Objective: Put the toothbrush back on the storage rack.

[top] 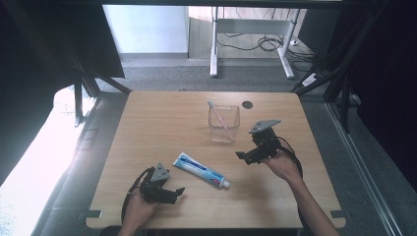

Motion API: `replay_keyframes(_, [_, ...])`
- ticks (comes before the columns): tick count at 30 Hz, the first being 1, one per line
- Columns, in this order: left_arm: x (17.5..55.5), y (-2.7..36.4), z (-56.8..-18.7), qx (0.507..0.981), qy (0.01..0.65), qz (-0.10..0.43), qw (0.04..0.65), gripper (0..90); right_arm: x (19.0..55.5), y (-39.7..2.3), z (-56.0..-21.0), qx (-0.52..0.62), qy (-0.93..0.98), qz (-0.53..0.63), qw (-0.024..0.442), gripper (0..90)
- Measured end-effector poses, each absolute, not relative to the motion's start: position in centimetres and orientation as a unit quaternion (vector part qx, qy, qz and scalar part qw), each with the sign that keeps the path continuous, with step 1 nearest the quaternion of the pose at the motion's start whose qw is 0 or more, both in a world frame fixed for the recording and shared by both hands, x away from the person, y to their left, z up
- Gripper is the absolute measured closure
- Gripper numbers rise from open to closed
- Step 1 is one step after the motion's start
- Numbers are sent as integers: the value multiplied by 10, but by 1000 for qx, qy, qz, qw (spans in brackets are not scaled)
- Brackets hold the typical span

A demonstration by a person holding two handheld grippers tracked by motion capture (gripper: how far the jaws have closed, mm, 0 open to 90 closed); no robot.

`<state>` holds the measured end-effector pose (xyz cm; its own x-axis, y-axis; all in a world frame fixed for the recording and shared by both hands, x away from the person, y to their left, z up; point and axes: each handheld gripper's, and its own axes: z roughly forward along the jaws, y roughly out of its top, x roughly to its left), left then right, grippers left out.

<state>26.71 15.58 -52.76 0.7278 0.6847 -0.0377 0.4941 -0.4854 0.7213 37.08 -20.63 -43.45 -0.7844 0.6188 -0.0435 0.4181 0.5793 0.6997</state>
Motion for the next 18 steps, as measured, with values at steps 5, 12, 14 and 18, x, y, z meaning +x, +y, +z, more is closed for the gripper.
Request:
replay_keyframes(5, [267,157,-527,849,347,124,379,130,362,-213,-438,293,878,347,148,7])
replay_keyframes(12, [267,157,-527,850,344,128,379,130,350,-227,-446,303,873,354,147,7])
replay_keyframes(14, [267,157,-528,849,345,127,381,130,346,-231,-448,307,871,355,145,9])
replay_keyframes(18, [267,156,-527,848,346,122,383,130,339,-238,-454,316,869,350,148,19])
